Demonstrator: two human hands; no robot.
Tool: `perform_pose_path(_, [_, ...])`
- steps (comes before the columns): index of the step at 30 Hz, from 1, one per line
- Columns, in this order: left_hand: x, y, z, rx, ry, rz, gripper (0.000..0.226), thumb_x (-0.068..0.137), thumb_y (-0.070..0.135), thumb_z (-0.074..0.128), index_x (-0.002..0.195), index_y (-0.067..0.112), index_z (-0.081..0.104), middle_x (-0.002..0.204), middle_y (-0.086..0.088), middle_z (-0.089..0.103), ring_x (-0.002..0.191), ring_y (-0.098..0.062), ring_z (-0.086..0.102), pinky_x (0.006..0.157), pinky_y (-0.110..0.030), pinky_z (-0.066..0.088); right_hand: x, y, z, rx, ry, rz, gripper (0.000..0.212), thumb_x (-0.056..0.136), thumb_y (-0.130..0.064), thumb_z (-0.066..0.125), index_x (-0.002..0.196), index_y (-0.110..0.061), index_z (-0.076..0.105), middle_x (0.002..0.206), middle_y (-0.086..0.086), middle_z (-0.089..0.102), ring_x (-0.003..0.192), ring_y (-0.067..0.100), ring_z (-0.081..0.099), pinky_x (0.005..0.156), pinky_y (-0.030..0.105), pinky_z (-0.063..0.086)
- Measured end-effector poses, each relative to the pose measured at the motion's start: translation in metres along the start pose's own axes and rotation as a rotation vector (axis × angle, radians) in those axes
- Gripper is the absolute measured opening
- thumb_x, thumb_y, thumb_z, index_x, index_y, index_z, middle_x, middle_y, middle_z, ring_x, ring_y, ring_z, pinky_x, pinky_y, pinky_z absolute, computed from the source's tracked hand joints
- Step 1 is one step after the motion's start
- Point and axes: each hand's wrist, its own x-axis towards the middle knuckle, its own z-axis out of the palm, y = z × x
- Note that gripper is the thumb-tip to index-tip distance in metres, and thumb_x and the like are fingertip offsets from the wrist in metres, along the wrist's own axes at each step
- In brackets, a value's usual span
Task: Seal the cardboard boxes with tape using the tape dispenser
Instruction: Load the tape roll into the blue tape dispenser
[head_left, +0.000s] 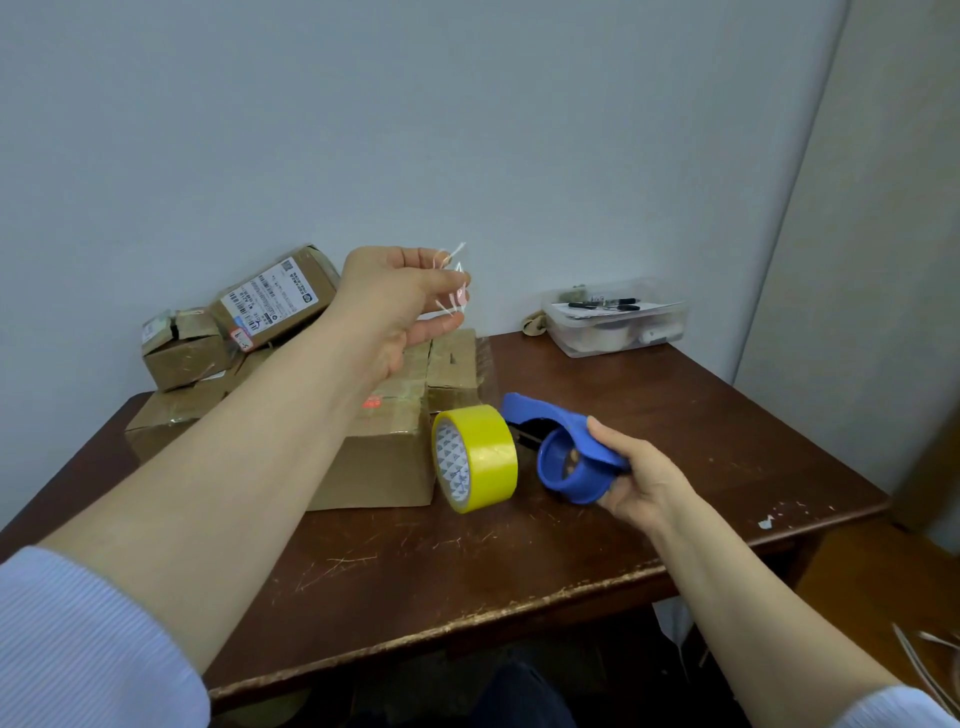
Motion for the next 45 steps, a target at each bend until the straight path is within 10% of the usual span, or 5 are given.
perform_pose_path(9, [-0.001, -0.001, 0.002, -0.002, -0.007, -0.006, 0.015, 0.08, -0.003, 0.07, 0.083, 0.009, 0.061, 0.075, -0.008, 0.067, 0.065, -0.016, 0.065, 0.064, -0.03, 0.06, -0.003, 0.003, 0.003, -0.26, -0.007, 0.058, 0.053, 0.069, -0.023, 0.08, 0.113, 0.002, 0.062, 0.097, 0.015, 0.071, 0.086, 0.03, 0.068, 0.071, 0.041, 0.055])
perform_pose_path(15, [-0.002, 0.0, 0.005, -0.004, -0.022, -0.005, 0.014, 0.081, -0.002, 0.069, 0.086, 0.009, 0.061, 0.073, -0.008, 0.066, 0.065, -0.015, 0.064, 0.066, -0.03, 0.059, -0.004, -0.02, 0.023, -1.176, 0.005, -0.233, 0.101, 0.069, -0.045, 0.079, 0.15, -0.027, 0.022, 0.153, 0.008, 0.028, 0.133, 0.027, 0.04, 0.102, 0.042, 0.044])
perform_pose_path(29, [-0.004, 0.005, -0.008, -0.005, 0.01, -0.01, 0.016, 0.081, -0.004, 0.068, 0.08, 0.01, 0.06, 0.076, -0.01, 0.066, 0.064, -0.015, 0.064, 0.066, -0.032, 0.058, -0.028, 0.002, 0.076, -2.362, -0.108, -0.448, 0.084, 0.067, -0.061, 0.072, 0.135, -0.025, 0.038, 0.118, 0.01, 0.044, 0.108, 0.028, 0.049, 0.08, 0.036, 0.045])
perform_pose_path(37, [-0.004, 0.007, -0.013, -0.007, 0.016, -0.007, 0.014, 0.082, -0.003, 0.068, 0.085, 0.008, 0.061, 0.078, -0.01, 0.066, 0.068, -0.016, 0.066, 0.068, -0.033, 0.06, -0.019, -0.043, 0.056, -1.361, -0.171, -0.27, 0.093, 0.067, -0.031, 0.084, 0.145, -0.014, 0.037, 0.149, 0.002, 0.039, 0.133, 0.02, 0.041, 0.103, 0.031, 0.038])
perform_pose_path(45, [0.0, 0.006, -0.009, 0.001, 0.006, -0.006, 0.017, 0.08, -0.001, 0.07, 0.094, 0.006, 0.062, 0.077, -0.01, 0.066, 0.067, -0.015, 0.066, 0.068, -0.033, 0.06, -0.019, -0.055, 0.053, -1.073, -0.056, -0.257, 0.106, 0.059, -0.018, 0.09, 0.147, -0.006, 0.031, 0.143, 0.014, 0.042, 0.127, 0.029, 0.046, 0.105, 0.042, 0.04])
